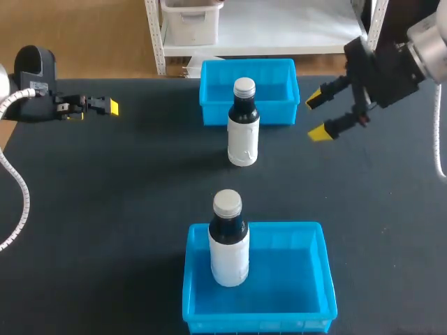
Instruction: Pick up the bottle, and place it in the far bin if it is heavy, or in the near bin if it is light.
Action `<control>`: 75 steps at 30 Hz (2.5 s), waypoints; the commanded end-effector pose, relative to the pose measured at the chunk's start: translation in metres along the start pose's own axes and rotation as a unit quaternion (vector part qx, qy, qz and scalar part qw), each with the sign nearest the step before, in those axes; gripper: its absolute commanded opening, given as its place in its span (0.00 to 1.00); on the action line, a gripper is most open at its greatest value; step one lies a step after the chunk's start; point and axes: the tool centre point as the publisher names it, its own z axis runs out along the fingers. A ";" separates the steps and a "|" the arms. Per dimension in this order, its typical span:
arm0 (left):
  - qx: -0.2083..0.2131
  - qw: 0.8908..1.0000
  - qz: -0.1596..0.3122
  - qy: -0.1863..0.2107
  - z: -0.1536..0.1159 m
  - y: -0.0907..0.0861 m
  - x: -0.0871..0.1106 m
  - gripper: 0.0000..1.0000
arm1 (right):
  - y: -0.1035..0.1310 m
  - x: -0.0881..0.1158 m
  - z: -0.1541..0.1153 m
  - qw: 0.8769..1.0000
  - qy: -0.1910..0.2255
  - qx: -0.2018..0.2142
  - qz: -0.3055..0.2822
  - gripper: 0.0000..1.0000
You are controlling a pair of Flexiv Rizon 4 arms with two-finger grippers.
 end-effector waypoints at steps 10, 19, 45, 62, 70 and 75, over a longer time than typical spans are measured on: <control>0.000 1.000 0.000 0.000 0.000 0.000 0.000 1.00 | -0.065 -0.019 0.043 0.999 -0.026 -0.036 -0.021 1.00; 0.000 1.000 0.000 0.000 0.000 0.000 0.000 1.00 | -0.077 -0.038 0.062 0.997 -0.047 -0.048 -0.026 1.00; 0.000 1.000 0.000 0.000 0.000 0.000 0.000 1.00 | -0.071 -0.065 0.108 0.996 -0.045 -0.068 -0.025 1.00; 0.000 1.000 0.000 0.000 0.000 0.000 0.000 1.00 | -0.071 -0.067 0.119 0.997 -0.035 -0.071 -0.022 0.89; 0.000 1.000 0.000 0.000 0.000 0.000 0.000 1.00 | -0.071 -0.065 0.119 0.997 -0.032 -0.072 -0.022 0.65; 0.000 1.000 0.000 0.000 0.000 0.000 0.000 1.00 | -0.072 -0.064 0.119 0.997 -0.030 -0.072 -0.022 0.44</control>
